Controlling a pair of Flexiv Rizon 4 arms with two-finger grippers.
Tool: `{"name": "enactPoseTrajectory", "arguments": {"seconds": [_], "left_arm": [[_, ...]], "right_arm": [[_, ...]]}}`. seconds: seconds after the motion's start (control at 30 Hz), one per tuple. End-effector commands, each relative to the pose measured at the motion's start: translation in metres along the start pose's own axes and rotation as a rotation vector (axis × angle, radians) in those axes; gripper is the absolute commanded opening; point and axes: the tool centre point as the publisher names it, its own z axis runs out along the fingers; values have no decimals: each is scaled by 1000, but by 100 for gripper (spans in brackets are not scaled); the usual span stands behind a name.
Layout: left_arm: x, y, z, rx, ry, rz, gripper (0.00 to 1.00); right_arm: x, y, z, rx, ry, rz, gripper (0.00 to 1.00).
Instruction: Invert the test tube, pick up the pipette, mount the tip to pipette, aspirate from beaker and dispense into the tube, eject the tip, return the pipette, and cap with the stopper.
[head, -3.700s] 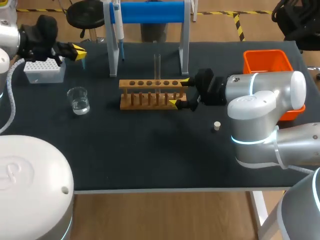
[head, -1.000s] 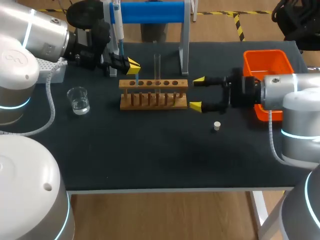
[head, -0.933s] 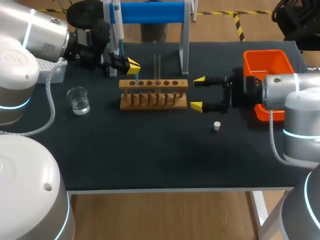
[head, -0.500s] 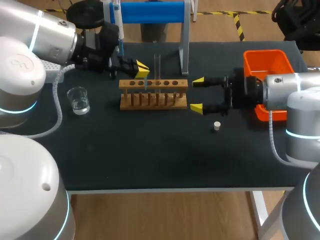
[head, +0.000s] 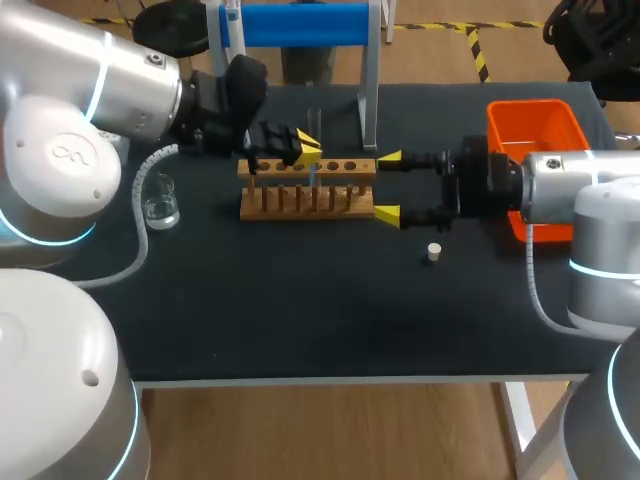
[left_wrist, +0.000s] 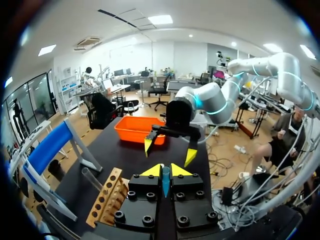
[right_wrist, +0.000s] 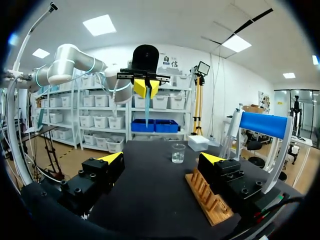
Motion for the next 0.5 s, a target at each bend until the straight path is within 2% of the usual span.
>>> {"name": "enactPoseTrajectory", "arguments": {"seconds": [0.03,0.23,0.5], "left_arm": [[2,3,-1,5,-4,0,0],[2,3,-1,5,-4,0,0],[2,3,-1,5,-4,0,0]], "right_arm": [[2,6,1,-19,1,-2,100],[3,20,14,-62,38,7,100],[6,34,34,-80,138,42,100]]}}
